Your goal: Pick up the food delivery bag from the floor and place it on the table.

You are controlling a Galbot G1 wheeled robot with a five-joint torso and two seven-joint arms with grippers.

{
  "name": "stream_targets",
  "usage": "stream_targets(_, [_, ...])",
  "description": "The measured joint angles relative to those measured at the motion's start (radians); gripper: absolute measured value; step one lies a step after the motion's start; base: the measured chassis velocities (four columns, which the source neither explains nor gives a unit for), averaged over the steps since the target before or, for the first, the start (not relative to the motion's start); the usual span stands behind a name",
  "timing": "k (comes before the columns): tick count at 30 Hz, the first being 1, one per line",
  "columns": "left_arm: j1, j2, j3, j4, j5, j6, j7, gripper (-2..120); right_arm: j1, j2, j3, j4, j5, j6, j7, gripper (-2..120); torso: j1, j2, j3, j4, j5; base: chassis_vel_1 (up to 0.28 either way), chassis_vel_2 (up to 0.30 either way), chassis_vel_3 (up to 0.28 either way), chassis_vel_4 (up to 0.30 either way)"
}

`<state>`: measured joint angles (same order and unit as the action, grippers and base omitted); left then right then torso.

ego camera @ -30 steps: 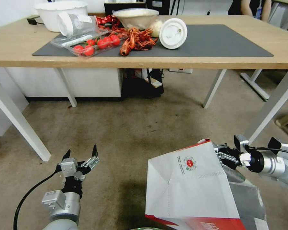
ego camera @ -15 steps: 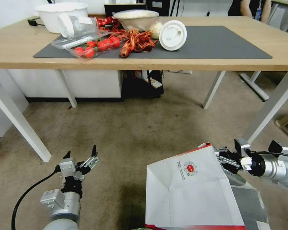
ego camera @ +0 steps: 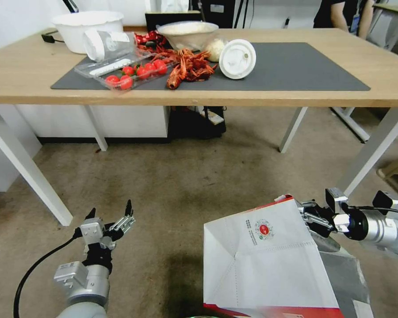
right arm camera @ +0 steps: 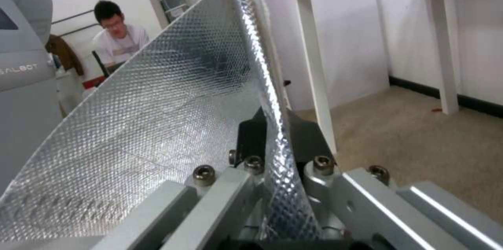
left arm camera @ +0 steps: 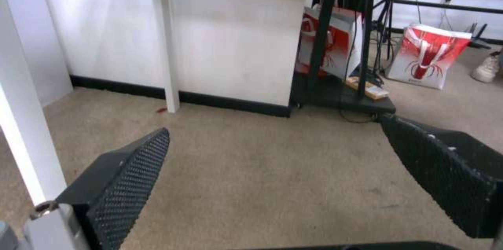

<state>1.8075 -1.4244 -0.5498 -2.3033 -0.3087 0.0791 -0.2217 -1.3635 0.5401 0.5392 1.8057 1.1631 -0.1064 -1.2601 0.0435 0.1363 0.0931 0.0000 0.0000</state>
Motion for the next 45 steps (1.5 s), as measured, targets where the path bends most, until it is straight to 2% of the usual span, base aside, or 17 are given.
stream_targets(25, [0.0, 0.0, 0.004, 0.002, 0.002, 0.004, 0.001, 100, -0.013, 0.004, 0.004, 0.011, -0.003, 0.011, 0.016, 0, 0.022, 0.106, 0.083, 0.0, 0.0, 0.0, 0.0, 0.0, 0.0])
stream_targets(45, [0.002, 0.0, 0.004, -0.004, 0.01, -0.001, 0.012, 100, -0.027, 0.002, 0.017, 0.022, -0.003, 0.012, 0.019, 0, 0.044, 0.182, 0.138, 0.0, 0.0, 0.0, 0.0, 0.0, 0.0])
